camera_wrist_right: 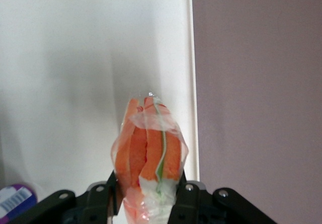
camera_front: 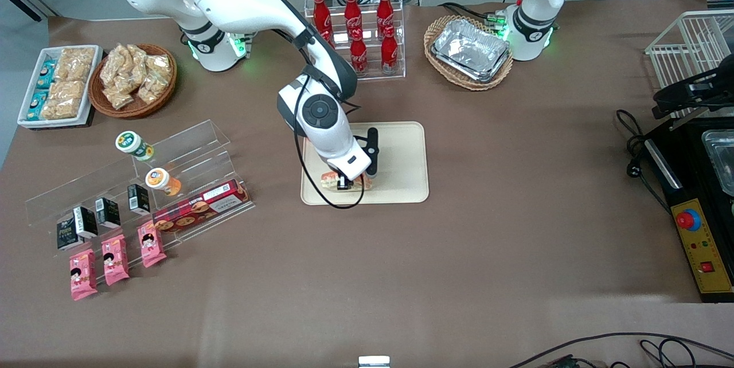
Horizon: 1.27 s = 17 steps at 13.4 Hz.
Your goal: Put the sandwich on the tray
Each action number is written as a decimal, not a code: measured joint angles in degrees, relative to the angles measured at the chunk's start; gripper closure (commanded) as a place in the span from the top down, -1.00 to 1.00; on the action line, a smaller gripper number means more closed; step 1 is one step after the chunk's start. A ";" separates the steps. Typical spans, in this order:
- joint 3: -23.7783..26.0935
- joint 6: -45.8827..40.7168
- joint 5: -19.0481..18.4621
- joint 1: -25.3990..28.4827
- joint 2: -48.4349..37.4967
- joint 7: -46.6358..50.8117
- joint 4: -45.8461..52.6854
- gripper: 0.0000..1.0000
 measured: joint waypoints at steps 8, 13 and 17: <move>-0.01 2.57 -0.18 0.30 2.84 5.29 0.93 1.00; -1.07 -2.22 -0.17 -0.39 0.17 6.59 5.45 1.00; -1.95 -13.32 1.00 -6.69 -8.62 8.50 7.02 1.00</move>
